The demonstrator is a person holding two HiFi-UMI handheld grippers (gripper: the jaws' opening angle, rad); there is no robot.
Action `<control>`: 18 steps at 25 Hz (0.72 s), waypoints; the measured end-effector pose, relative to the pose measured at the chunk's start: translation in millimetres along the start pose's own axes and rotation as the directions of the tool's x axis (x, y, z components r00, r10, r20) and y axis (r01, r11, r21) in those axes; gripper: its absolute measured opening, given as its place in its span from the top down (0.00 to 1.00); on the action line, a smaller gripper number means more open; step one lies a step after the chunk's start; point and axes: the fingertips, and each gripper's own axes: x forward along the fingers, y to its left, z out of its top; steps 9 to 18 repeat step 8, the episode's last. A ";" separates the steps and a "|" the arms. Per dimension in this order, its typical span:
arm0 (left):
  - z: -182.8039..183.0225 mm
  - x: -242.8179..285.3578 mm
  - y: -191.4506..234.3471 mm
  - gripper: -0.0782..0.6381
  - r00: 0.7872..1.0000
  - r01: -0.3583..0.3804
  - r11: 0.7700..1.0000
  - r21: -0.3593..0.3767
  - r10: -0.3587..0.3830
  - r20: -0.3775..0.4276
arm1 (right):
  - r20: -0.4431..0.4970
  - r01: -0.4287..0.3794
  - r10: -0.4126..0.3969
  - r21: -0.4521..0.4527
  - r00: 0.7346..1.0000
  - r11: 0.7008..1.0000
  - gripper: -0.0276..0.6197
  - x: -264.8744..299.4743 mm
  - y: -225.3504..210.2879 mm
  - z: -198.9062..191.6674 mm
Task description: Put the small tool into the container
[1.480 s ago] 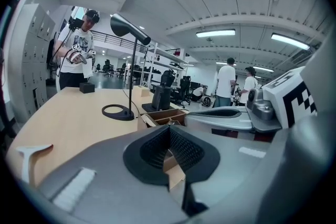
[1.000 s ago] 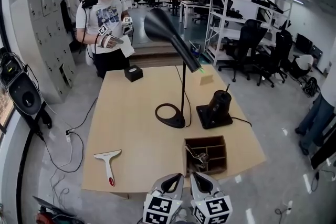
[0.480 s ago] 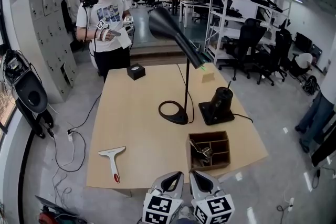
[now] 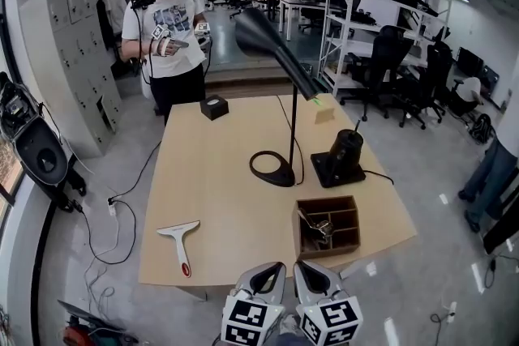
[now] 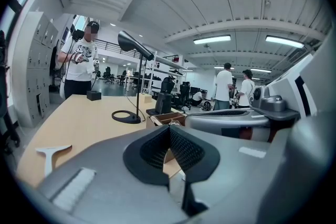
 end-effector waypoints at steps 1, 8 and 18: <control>0.8 -3.6 0.5 0.88 1.000 0.000 1.000 0.001 0.000 0.001 | 0.006 0.001 -0.001 0.005 1.000 1.000 0.95 -0.6 3.1 0.5; -7.5 -18.8 5.3 0.88 1.000 0.003 1.000 0.004 -0.003 0.004 | 0.011 -0.003 0.003 0.007 1.000 1.000 0.95 -1.1 21.0 -8.1; -7.5 -18.8 5.3 0.88 1.000 0.003 1.000 0.004 -0.003 0.004 | 0.011 -0.003 0.003 0.007 1.000 1.000 0.95 -1.1 21.0 -8.1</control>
